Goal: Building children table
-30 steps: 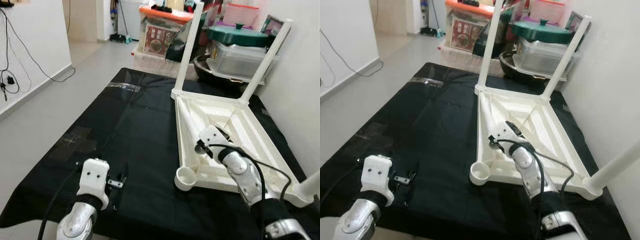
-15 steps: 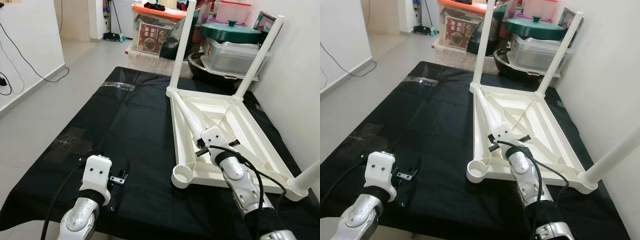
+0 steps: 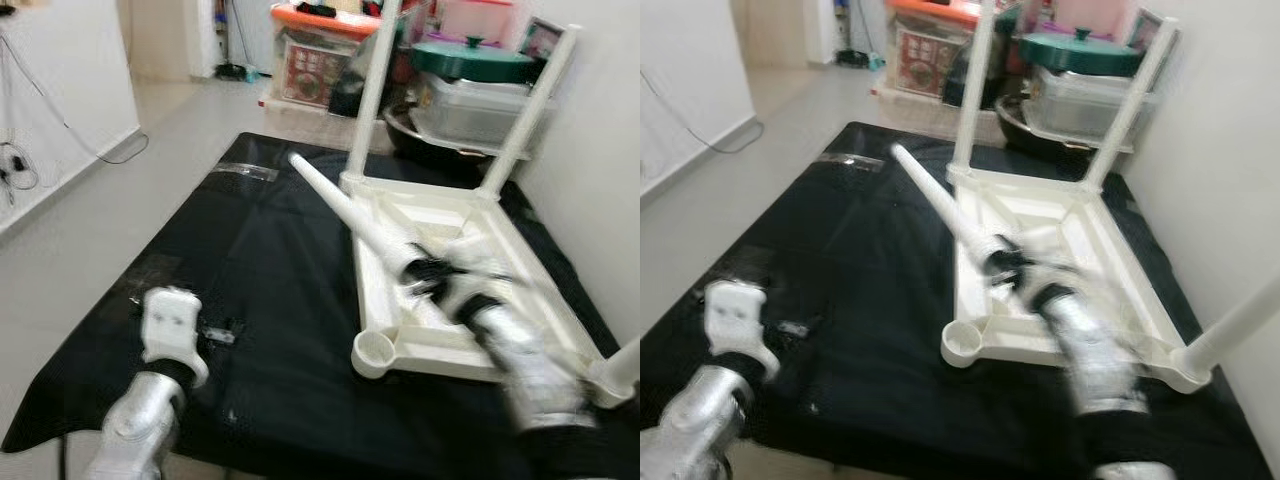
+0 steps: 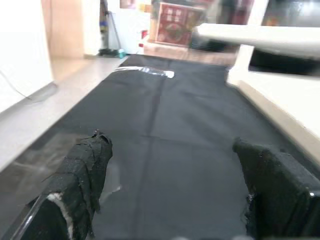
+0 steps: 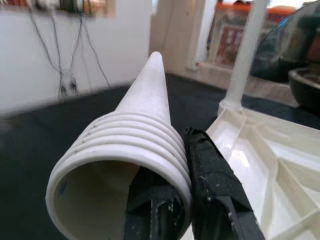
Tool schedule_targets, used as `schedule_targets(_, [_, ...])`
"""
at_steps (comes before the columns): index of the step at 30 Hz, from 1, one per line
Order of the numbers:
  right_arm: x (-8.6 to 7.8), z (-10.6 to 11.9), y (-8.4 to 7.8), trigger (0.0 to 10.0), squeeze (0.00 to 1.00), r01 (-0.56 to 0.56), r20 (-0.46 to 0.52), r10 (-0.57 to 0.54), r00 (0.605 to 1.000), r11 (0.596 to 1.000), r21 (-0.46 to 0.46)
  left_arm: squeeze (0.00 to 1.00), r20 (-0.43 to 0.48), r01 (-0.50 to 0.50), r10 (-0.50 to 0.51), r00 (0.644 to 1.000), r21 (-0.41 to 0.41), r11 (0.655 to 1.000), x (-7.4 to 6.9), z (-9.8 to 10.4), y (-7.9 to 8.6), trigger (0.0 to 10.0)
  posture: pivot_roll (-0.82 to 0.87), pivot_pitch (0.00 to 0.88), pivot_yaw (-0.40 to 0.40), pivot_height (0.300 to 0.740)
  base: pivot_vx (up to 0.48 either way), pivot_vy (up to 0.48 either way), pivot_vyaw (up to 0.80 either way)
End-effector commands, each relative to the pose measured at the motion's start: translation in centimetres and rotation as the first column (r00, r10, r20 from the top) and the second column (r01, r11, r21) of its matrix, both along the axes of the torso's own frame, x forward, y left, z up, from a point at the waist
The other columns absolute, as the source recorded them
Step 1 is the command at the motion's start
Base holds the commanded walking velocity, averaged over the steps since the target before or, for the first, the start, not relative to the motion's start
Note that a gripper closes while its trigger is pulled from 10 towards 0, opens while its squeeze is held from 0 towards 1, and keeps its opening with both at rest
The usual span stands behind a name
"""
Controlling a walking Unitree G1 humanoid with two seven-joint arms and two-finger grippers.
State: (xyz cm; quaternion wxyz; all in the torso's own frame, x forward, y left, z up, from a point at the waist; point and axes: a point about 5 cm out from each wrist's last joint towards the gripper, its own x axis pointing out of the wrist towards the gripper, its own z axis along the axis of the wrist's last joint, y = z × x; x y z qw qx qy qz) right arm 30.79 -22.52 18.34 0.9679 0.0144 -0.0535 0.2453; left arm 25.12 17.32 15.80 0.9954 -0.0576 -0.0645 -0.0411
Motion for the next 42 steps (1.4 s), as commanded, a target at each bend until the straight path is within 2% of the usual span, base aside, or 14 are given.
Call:
schedule_targets(1, [-0.4, 0.2, -0.1, 0.0, 0.00, -0.057, -0.003, 0.057, 0.998, 0.997, 0.052, 0.00, 0.001, 0.042, -0.042, 0.999, -0.063, 0.997, 0.1, 0.2, -0.5, 10.0, 0.06, 0.000, -0.109, 0.740, 0.000, 0.000, 0.00])
schedule_targets(3, [-0.5, 0.1, -0.7, 0.0, 0.00, -0.062, -0.019, 0.064, 0.998, 0.993, 0.098, 0.00, 0.012, 0.067, -0.066, 0.998, -0.145, 0.987, 0.2, 0.5, -0.6, 10.0, 0.06, 0.000, -0.109, 0.740, 0.000, 0.000, 0.00])
schedule_targets(5, [-0.4, -1.0, -0.6, 0.0, 0.00, -0.091, -0.080, 0.111, 0.991, 0.972, 0.218, 0.00, 0.064, 0.133, -0.117, 0.991, -0.379, 0.916, 0.2, 1.4, -0.8, 10.0, 0.06, 0.000, -0.108, 0.740, 0.000, 0.000, 0.00])
schedule_targets(6, [-0.4, -1.0, -0.6, 0.0, 0.00, -0.091, -0.080, 0.111, 0.991, 0.972, 0.218, 0.00, 0.064, 0.133, -0.117, 0.991, -0.379, 0.916, 0.2, 1.4, -0.8, 10.0, 0.06, 0.000, -0.108, 0.740, 0.000, 0.000, 0.00])
schedule_targets(8, [-0.8, -2.3, 1.1, 0.0, 0.00, -0.197, -0.117, 0.242, 0.963, 0.932, 0.304, 0.00, 0.139, 0.210, -0.158, 0.978, -0.591, 0.779, 0.1, 2.0, -0.8, 10.0, 0.06, 0.000, -0.109, 0.740, 0.000, 0.000, 0.00])
schedule_targets(11, [-1.1, -2.7, 1.9, 0.0, 0.00, -0.242, -0.121, 0.293, 0.948, 0.916, 0.320, 0.00, 0.171, 0.238, -0.166, 0.971, -0.648, 0.724, 0.1, 2.3, -0.7, 10.0, 0.07, 0.000, -0.115, 0.740, 0.000, 0.000, 0.00])
schedule_targets(12, [-1.3, -3.0, 3.5, 0.0, 0.00, -0.314, -0.112, 0.381, 0.918, 0.869, 0.383, 0.00, 0.194, 0.254, -0.164, 0.967, -0.732, 0.632, 0.2, 1.8, -0.2, 10.0, 0.08, 0.000, -0.120, 0.740, 0.000, 0.000, 0.00])
schedule_targets(19, [-2.3, -2.6, 5.2, 0.0, 0.00, -0.429, -0.070, 0.524, 0.849, 0.760, 0.489, 0.00, 0.141, 0.171, -0.096, 0.985, -0.833, 0.527, 0.5, 0.0, 1.1, 10.0, 0.09, 0.000, -0.139, 0.740, 0.000, 0.000, 0.00])
schedule_targets(21, [-3.3, -2.3, 6.2, 0.0, 0.00, -0.514, -0.041, 0.621, 0.782, 0.682, 0.521, 0.00, 0.136, 0.158, -0.081, 0.987, -0.864, 0.477, 0.5, -0.5, 1.7, 10.0, 0.10, 0.000, -0.145, 0.740, 0.000, 0.000, 0.00])
schedule_targets(25, [-4.6, -2.5, 7.0, 0.0, 0.00, -0.605, -0.035, 0.717, 0.696, 0.612, 0.509, 0.00, 0.134, 0.163, -0.096, 0.986, -0.885, 0.435, 0.5, -0.9, 1.9, 10.0, 0.09, 0.000, -0.142, 0.740, 0.000, 0.000, 0.00])
schedule_targets(30, [-5.1, -2.9, 7.1, 0.0, 0.00, -0.623, -0.059, 0.739, 0.671, 0.605, 0.495, 0.00, 0.153, 0.188, -0.116, 0.981, -0.889, 0.418, 0.5, -0.6, 1.8, 10.0, 0.08, 0.000, -0.132, 0.740, 0.000, 0.000, 0.00])
schedule_targets(35, [-3.4, -3.7, 6.3, 0.0, 0.00, -0.499, -0.121, 0.639, 0.760, 0.693, 0.521, 0.00, 0.316, 0.432, -0.324, 0.892, -0.810, 0.398, -0.4, 1.9, -0.2, 10.0, 0.08, 0.000, -0.135, 0.740, 0.000, 0.000, 0.00])
schedule_targets(39, [-2.0, -3.3, 6.1, 0.0, 0.00, -0.415, -0.124, 0.573, 0.810, 0.710, 0.569, 0.00, 0.304, 0.466, -0.407, 0.861, -0.792, 0.394, -1.4, 1.5, -1.2, 10.0, 0.08, 0.000, -0.138, 0.740, 0.000, 0.000, 0.00])
schedule_targets(42, [-2.0, -3.2, 6.3, 0.0, 0.00, -0.428, -0.113, 0.586, 0.803, 0.697, 0.575, 0.00, 0.288, 0.452, -0.409, 0.866, -0.801, 0.393, -1.5, 1.1, -1.3, 10.0, 0.08, 0.000, -0.140, 0.740, 0.000, 0.000, 0.00])
